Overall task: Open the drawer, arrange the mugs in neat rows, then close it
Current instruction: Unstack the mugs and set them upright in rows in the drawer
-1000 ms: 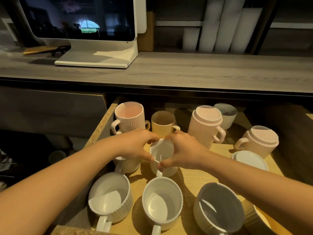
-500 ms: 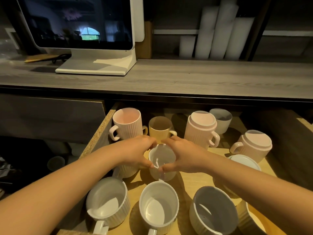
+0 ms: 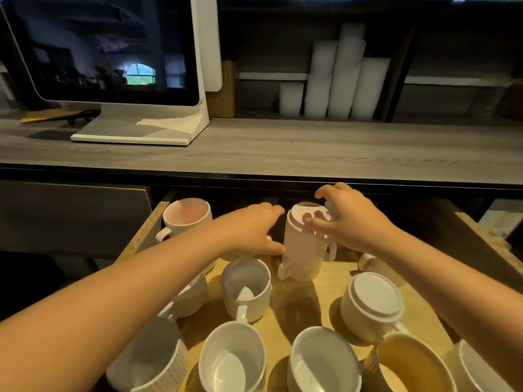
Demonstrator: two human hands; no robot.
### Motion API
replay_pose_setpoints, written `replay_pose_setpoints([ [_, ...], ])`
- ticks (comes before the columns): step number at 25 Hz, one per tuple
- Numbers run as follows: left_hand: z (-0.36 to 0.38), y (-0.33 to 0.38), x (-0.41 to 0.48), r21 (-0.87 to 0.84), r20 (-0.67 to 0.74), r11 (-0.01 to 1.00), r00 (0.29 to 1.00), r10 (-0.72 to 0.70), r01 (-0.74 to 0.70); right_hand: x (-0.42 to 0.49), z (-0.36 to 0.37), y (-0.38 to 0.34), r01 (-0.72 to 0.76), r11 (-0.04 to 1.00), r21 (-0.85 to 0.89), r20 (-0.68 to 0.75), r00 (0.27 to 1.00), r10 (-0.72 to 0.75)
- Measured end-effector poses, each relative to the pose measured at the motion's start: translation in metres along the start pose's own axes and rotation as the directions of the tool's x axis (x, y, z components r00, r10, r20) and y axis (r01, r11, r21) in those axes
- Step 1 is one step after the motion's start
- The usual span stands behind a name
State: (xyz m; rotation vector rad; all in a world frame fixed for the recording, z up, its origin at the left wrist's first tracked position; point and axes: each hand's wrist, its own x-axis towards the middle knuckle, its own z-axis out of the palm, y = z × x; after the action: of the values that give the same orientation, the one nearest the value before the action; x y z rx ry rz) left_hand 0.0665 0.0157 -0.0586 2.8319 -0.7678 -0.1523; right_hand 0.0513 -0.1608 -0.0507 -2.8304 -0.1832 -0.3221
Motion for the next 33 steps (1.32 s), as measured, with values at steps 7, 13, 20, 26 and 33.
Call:
replay_pose_setpoints([
  [7, 0.033, 0.009, 0.021, -0.301, 0.01, 0.952, 0.998, -0.056, 0.057, 0.017, 0.022, -0.001, -0.018, 0.999, -0.03, 0.149, 0.989, 0.023],
  [13, 0.037, 0.008, 0.01, -0.346, 0.034, 0.937, 0.998, -0.045, 0.054, 0.024, 0.033, -0.002, -0.02, 0.991, -0.13, 0.143, 0.989, 0.039],
  [20, 0.018, 0.006, 0.0, -0.285, -0.015, 0.956, 0.998, 0.068, -0.069, -0.005, -0.009, 0.01, -0.027, 0.979, 0.203, 0.08, 0.997, 0.011],
  [26, 0.022, 0.012, -0.019, -0.455, -0.275, 0.869, 0.959, 0.07, -0.194, -0.034, -0.026, 0.021, -0.21, 0.519, 0.829, 0.254, 0.967, -0.014],
  [33, 0.026, 0.007, -0.027, -0.499, -0.399, 0.825, 0.915, 0.055, -0.267, -0.035, -0.013, 0.031, -0.264, 0.47, 0.842, 0.364, 0.922, -0.134],
])
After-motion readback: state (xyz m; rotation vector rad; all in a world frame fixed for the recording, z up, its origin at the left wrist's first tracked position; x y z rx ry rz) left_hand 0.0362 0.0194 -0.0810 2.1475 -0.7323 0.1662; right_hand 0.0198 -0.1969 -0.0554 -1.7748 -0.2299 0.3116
